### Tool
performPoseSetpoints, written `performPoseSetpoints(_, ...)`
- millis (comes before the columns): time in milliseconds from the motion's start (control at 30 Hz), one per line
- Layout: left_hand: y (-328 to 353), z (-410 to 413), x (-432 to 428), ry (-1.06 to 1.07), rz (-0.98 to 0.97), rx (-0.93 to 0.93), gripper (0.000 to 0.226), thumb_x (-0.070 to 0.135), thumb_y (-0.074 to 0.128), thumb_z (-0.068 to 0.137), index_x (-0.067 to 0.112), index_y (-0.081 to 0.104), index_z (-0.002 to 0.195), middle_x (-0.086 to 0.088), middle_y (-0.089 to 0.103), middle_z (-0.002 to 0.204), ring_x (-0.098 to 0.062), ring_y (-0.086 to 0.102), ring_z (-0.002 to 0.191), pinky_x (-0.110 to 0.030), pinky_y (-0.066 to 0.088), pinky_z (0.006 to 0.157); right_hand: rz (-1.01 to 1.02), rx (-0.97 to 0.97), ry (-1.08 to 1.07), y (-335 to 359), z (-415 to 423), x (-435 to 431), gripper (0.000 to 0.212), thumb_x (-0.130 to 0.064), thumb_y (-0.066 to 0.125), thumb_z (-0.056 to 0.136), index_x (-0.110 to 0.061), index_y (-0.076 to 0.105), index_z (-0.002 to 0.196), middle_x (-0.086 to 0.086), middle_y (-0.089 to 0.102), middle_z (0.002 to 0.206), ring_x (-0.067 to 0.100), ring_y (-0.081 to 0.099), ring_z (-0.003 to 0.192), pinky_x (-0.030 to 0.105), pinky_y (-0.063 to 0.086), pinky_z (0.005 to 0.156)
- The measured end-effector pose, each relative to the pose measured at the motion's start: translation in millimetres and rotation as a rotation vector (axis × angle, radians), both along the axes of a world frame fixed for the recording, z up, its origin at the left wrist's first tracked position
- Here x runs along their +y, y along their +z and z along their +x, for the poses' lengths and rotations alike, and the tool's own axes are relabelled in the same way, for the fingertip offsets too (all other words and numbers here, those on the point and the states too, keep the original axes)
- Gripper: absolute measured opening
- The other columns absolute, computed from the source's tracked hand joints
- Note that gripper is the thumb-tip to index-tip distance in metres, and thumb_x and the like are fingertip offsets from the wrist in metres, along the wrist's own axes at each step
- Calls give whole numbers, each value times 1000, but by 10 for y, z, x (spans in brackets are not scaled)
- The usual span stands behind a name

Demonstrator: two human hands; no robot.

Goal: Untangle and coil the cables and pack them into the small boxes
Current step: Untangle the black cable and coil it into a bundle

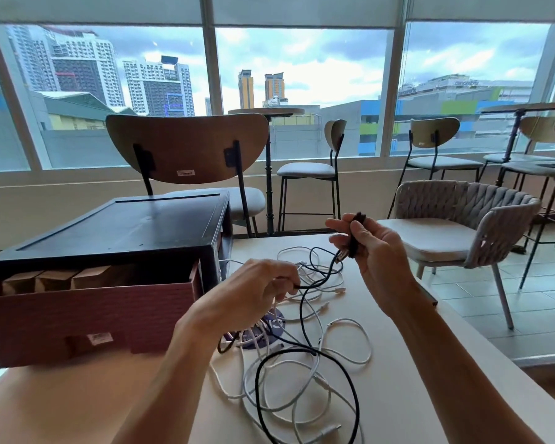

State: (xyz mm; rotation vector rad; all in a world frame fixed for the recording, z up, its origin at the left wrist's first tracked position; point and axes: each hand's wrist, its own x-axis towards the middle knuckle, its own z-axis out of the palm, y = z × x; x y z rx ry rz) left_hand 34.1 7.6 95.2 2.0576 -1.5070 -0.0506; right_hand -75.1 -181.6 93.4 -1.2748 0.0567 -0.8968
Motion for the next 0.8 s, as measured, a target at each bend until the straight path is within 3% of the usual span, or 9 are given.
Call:
performPoseSetpoints(100, 68, -25, 55, -65, 29, 20, 22, 18, 51, 103, 33, 65, 94, 18, 64, 82, 5, 59, 76, -11, 44, 63, -70, 19, -38, -29, 58, 52, 21, -7, 39, 104, -8, 60, 102, 9, 76, 100, 21, 73, 88, 22, 55, 78)
performPoseSetpoints(200, 104, -52, 60, -126, 11, 11, 22, 18, 50, 103, 31, 66, 94, 12, 65, 80, -3, 61, 78, -16, 46, 66, -154, 91, -11, -59, 99, 89, 20, -8, 38, 105, -7, 58, 103, 6, 77, 100, 23, 73, 94, 23, 54, 80)
performPoseSetpoints(300, 141, -61, 32, -152, -131, 17, 21, 17, 50, 103, 26, 66, 94, 11, 64, 77, -9, 61, 75, -29, 49, 68, -272, 235, 69, -95, 101, 125, 18, -7, 38, 105, -3, 56, 104, 7, 77, 92, 20, 73, 80, 25, 54, 72)
performPoseSetpoints(433, 137, -45, -23, -68, -423, 53, 18, 21, 59, 98, 31, 63, 83, 16, 61, 71, -4, 57, 68, -18, 44, 65, -304, 320, 275, -143, 119, 150, 14, -12, 45, 101, -2, 54, 99, 17, 74, 84, 19, 58, 56, 29, 44, 60)
performPoseSetpoints(567, 126, 7, 3, 87, -587, -13, 18, 33, 66, 92, 20, 67, 79, 5, 62, 65, -12, 55, 61, -14, 41, 57, -102, 224, 466, -135, 69, 159, 17, -10, 47, 91, 2, 58, 97, 11, 63, 67, 16, 54, 55, 27, 45, 59)
performPoseSetpoints(667, 110, 83, 55, 136, -564, -11, 15, 33, 71, 89, 20, 67, 82, 8, 67, 72, -3, 60, 66, -11, 44, 62, -9, 166, 575, -107, 25, 119, 19, -10, 49, 90, 4, 60, 96, 6, 50, 59, 13, 43, 49, 26, 46, 56)
performPoseSetpoints(800, 38, 227, 102, 195, -431, -90, 7, 21, 70, 91, 23, 64, 87, 13, 65, 86, 1, 61, 82, -10, 47, 74, -39, 171, 654, -92, -51, 38, 25, -19, 51, 94, 2, 63, 96, -1, 38, 54, 10, 35, 49, 24, 42, 55)
